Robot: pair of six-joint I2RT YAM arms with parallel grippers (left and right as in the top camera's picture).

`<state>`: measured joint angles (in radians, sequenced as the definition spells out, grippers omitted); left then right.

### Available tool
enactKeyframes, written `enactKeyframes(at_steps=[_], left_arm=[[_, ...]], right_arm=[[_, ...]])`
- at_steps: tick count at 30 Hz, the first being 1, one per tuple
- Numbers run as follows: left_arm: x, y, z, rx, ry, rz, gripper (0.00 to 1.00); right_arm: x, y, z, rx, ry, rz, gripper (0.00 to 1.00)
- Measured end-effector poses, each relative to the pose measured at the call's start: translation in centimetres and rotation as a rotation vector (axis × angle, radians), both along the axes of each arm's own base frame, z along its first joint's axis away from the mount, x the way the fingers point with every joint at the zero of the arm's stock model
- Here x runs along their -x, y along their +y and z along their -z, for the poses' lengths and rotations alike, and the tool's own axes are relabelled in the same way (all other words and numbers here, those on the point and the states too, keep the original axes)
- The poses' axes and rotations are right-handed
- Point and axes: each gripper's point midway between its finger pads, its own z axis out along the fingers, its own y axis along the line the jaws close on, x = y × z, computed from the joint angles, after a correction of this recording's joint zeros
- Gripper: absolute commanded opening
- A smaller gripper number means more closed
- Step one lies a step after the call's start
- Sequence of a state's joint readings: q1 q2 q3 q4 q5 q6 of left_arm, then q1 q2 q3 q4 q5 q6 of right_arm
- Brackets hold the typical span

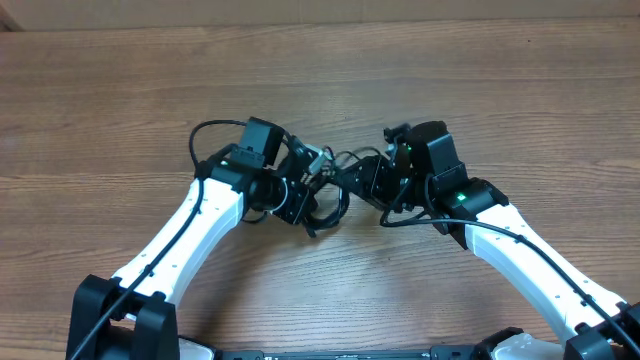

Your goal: Untangle cables

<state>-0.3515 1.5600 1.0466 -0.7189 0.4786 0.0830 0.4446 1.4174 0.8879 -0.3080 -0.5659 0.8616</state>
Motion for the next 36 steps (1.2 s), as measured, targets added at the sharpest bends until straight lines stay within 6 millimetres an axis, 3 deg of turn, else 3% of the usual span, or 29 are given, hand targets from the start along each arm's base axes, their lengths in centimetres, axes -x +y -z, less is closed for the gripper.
enactKeyframes(at_steps=[2,11,16,21,27,30,34,36], left_arm=[[-0.8,0.4,-0.2,0.013,0.003,-0.058,0.04],[-3.4,1.8,-1.0,0.086,0.03,-0.258,0.04],[-3.2,0.9,-1.6,0.146,0.043,-0.235,0.04],[-2.6,0.1,-2.7,0.201,0.049,-0.193,0.04],[-1.7,-0.2,-6.4,0.264,-0.021,-0.166,0.04],[-1.2,-0.4,-7.4,0.29,-0.03,-0.156,0.04],[-0.4,-0.4,-7.1,0.289,0.015,-0.157,0.04],[-0.3,-0.2,-7.0,0.281,0.025,-0.164,0.04]], right_arm=[[0.3,-0.3,0.5,0.019,0.022,0.003,0.7],[1.7,-1.0,2.0,0.059,0.134,0.037,0.72],[1.8,-0.6,2.3,0.083,0.143,0.069,0.77],[0.6,-0.8,2.5,0.151,0.056,0.119,0.76],[-1.0,-1.0,2.0,0.188,-0.051,0.139,0.59],[-1.3,-0.3,1.3,0.191,-0.133,0.088,0.32],[-1.3,0.9,0.2,0.161,-0.218,0.007,0.04],[-1.2,1.2,-0.1,0.154,-0.255,-0.037,0.04]])
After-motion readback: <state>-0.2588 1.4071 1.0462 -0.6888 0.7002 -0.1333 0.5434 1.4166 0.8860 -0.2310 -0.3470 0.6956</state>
